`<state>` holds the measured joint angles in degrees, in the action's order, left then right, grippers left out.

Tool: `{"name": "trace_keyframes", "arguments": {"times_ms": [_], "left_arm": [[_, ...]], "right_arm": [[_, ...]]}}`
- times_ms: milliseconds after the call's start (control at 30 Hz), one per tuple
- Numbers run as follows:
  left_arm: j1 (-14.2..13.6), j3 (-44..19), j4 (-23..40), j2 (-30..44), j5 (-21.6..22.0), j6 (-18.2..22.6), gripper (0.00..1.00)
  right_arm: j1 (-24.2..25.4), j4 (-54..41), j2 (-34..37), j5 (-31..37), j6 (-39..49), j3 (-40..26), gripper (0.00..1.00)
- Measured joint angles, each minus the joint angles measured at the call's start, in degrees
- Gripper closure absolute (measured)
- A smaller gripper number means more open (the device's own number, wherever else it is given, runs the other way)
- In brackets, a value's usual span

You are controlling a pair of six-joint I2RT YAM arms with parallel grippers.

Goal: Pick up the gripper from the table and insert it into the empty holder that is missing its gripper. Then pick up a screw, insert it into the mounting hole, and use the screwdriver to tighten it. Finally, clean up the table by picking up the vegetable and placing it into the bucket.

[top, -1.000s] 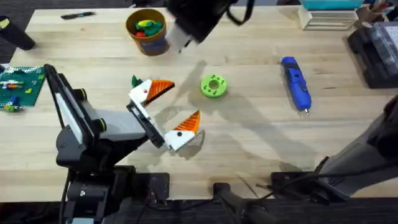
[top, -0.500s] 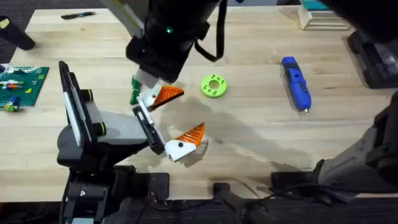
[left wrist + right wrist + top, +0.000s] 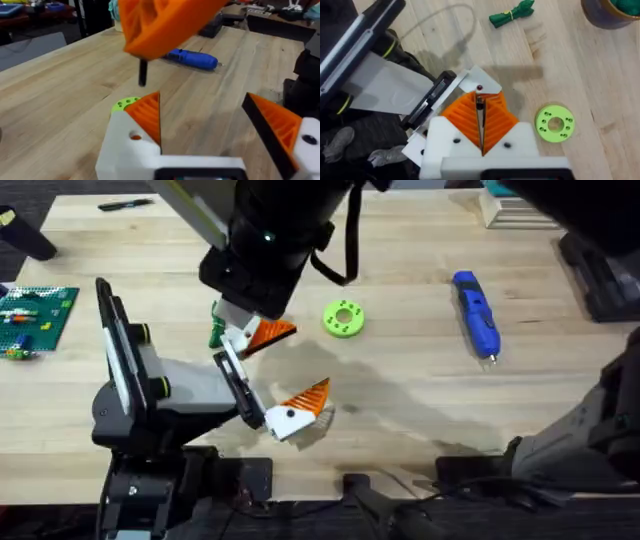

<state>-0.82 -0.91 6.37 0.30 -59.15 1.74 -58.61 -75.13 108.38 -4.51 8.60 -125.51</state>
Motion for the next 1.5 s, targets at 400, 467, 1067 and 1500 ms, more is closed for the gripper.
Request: {"name": "trace_keyframes", "arguments": {"times_ms": [400, 467, 1067, 1500], "left_arm": [[-0.01, 0.0, 0.0, 0.02, -0.04, 0.0, 0.015], [-0.02, 0.0, 0.0, 0.0, -0.03, 0.0, 0.015], [0.0, 0.0, 0.0, 0.02, -0.05, 0.0, 0.015], [0.0, 0.0, 0.02, -0.01, -0.05, 0.0, 0.015]], "right_arm": [[-0.37, 0.07, 1.2, 0.01, 0.0, -0.09, 0.997], [-0.42, 0.07, 2.07, 0.0, 0.0, -0.09, 0.997], [-0.42, 0.04, 3.5, 0.0, 0.0, -0.11, 0.997], [-0.42, -0.04, 4.18, 0.01, 0.0, -0.11, 0.997]]}}
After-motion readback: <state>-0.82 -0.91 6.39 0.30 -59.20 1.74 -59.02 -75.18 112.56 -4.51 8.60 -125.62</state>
